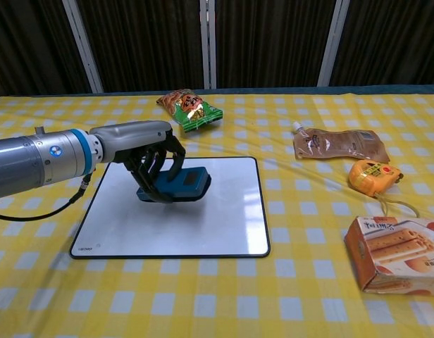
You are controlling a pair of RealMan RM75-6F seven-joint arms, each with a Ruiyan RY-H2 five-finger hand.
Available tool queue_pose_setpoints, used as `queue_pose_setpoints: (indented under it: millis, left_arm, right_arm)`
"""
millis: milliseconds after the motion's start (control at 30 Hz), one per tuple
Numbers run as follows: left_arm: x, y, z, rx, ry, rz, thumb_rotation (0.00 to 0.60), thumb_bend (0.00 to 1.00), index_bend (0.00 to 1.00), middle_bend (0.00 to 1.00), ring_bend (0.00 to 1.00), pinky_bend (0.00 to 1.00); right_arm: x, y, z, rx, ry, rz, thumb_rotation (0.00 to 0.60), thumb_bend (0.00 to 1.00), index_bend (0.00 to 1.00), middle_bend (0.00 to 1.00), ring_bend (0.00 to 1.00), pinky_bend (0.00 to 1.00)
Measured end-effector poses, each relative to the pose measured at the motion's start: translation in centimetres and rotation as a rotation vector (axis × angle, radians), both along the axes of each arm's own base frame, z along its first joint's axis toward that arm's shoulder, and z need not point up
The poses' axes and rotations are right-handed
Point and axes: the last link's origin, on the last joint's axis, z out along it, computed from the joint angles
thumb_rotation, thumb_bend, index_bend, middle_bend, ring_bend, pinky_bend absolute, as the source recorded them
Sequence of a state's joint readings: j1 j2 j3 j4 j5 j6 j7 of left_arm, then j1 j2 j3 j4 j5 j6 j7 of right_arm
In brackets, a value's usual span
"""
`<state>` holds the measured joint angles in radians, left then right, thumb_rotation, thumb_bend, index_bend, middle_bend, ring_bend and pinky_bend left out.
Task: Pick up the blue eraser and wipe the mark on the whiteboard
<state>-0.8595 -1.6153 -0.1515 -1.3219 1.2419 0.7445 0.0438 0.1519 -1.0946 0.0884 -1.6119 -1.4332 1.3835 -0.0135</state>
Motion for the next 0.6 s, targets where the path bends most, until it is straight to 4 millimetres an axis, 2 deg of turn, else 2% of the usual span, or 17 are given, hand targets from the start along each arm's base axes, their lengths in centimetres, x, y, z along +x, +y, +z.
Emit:
queue_pose_setpoints:
  millis: [167,233,400,600]
  left_arm:
    - [-1.1,0.9,2.5,0.058,0.026,0.002,0.600,0.20,0.55,0.48,0.50,0.58]
    - [-2.4,1.3,3.7,0.087,0.068,0.008,0.600,0.20,0.55,0.48,0.50,0.58]
    - [-8.1,1.7,6.5,0.157,0.245,0.040,0.600,0.20,0.55,0.48,0.50,0.58]
    - [-13.1,2.2,8.8,0.210,0.351,0.104,0.600,0.20,0.54,0.48,0.50,0.58]
  right_arm:
    - [0.2,0.1,0.0,0.002,-0.001,0.006,0.600,0.00,0.00,0.00,0.00,0.00]
    - [0.3,0.2,-0.1,0.002,-0.002,0.011,0.600,0.00,0.00,0.00,0.00,0.00]
    - [0.7,0.4,-0.1,0.004,-0.003,0.024,0.600,0.00,0.00,0.00,0.00,0.00]
    - [0.9,0.4,-0.3,0.007,-0.002,0.029,0.600,0.00,0.00,0.00,0.00,0.00]
